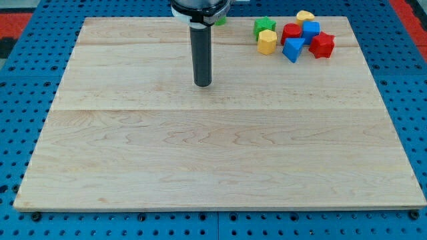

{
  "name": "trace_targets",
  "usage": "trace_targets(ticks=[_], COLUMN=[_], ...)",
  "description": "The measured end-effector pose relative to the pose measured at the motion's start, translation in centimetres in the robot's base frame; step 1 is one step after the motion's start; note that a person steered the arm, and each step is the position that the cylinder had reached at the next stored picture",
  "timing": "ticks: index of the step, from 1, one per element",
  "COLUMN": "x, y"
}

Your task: Move your arm to the center right

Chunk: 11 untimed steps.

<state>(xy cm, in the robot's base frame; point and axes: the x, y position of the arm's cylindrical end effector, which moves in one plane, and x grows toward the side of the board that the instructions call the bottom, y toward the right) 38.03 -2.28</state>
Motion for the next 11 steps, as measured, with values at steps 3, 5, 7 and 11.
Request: trace_targets(ticks=[3, 5, 7, 11], x=[0.0, 0.0, 1.7, -1.2], y=[0.0, 0.4, 4.5, 31.5])
